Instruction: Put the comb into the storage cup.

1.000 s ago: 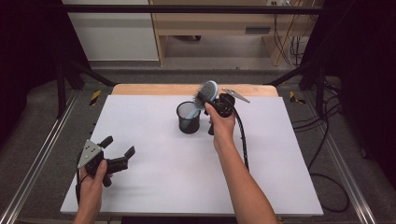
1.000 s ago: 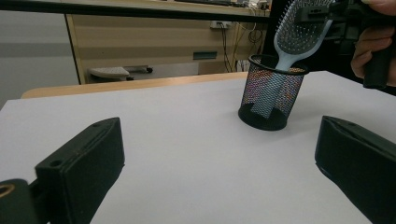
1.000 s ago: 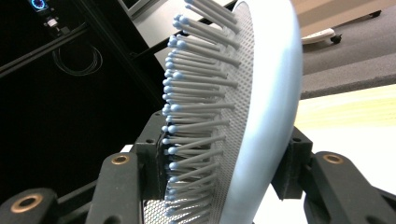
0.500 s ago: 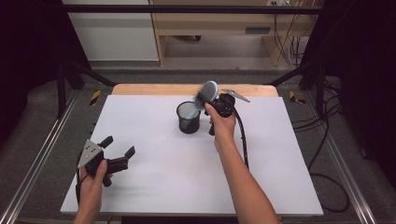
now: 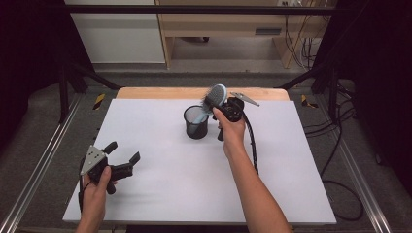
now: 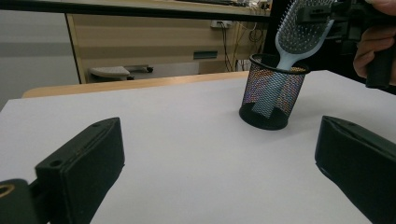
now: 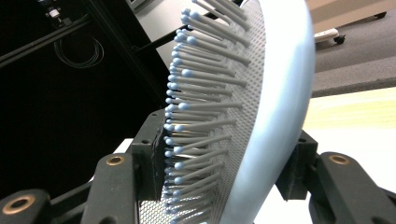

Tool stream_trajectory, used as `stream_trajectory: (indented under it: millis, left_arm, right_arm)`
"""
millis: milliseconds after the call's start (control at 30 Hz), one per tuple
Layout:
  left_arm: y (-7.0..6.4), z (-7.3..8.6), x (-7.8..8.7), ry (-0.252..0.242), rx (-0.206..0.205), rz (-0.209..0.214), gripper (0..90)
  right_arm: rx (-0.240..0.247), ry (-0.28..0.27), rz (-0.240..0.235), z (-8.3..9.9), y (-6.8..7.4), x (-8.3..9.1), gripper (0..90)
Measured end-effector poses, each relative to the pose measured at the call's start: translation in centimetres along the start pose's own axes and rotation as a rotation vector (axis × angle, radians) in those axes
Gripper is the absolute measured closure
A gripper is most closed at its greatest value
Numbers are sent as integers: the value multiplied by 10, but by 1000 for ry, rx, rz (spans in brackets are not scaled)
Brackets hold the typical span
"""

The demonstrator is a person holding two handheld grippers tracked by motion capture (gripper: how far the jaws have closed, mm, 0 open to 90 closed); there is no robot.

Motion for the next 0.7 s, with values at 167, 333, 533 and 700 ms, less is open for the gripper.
stream_trajectory:
  millis: [167, 333, 533, 700]
  left_arm:
    - [0, 0, 0, 0, 1, 0, 15]
    - [0, 0, 0, 2, -1, 2, 15]
    - [0, 0, 0, 1, -1, 2, 15]
    - [0, 0, 0, 3, -1, 4, 15]
  right_arm:
    - [1, 2, -1, 0, 0, 0, 451]
    - [-7, 5, -4, 0, 0, 0, 441]
    - [-19, 9, -6, 0, 0, -1, 421]
    - [-23, 17, -5, 1, -1, -1, 398]
Point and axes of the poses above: each handheld gripper's, and its own axes: x roughly backward along the jaws, z roughly out of its underside, y roughly to its left, the point moved 1 cm from there along -x, roughly forward along the jaws, and after that the axes turned 1 degree about -x, right-handed, at the moved point
